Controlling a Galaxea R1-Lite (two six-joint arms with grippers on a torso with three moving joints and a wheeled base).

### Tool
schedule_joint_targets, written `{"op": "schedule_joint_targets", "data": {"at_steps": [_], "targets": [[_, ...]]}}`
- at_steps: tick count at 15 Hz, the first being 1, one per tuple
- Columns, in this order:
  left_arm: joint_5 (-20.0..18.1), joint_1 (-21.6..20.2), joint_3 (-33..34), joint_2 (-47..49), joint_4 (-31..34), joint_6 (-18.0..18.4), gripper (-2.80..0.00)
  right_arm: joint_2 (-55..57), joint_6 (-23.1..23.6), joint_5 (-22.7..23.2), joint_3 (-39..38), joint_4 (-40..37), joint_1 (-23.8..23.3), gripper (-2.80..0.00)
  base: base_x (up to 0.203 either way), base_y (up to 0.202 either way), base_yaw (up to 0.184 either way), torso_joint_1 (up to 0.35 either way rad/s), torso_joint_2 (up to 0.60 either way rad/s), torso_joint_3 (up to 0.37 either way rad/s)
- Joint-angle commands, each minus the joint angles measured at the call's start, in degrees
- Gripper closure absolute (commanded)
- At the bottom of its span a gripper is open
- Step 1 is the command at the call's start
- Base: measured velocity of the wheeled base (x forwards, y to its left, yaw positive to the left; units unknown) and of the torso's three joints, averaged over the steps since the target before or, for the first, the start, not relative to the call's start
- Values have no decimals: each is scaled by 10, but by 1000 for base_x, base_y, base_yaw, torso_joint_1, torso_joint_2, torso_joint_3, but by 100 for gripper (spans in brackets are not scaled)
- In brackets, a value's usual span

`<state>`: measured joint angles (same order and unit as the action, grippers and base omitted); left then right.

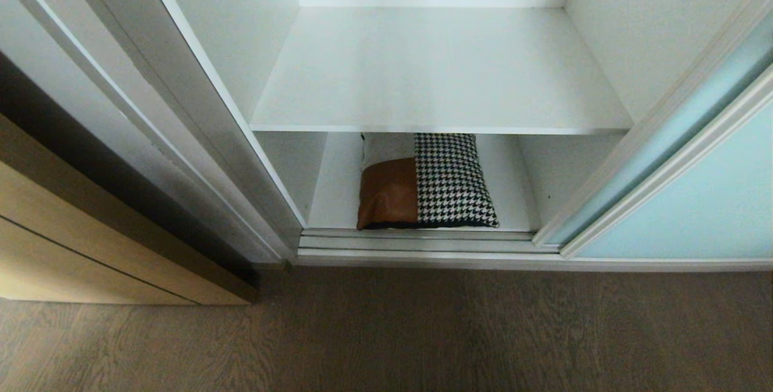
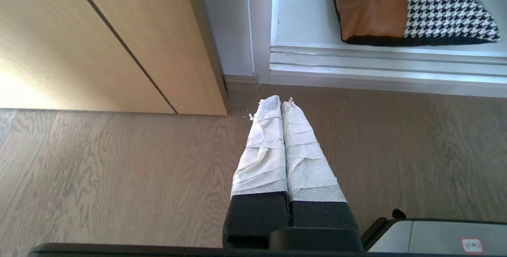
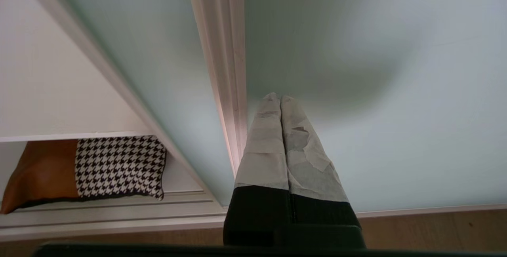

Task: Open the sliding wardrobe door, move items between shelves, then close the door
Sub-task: Close the door

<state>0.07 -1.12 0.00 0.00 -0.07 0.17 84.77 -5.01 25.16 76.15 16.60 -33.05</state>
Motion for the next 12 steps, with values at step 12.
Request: {"op": "schedule_joint_targets", "data": {"at_steps": [12], "targets": [[0, 0, 0, 1, 0, 0, 0, -65, 4, -6, -42, -3, 128, 0, 0, 0, 0, 0, 0, 0]]}}
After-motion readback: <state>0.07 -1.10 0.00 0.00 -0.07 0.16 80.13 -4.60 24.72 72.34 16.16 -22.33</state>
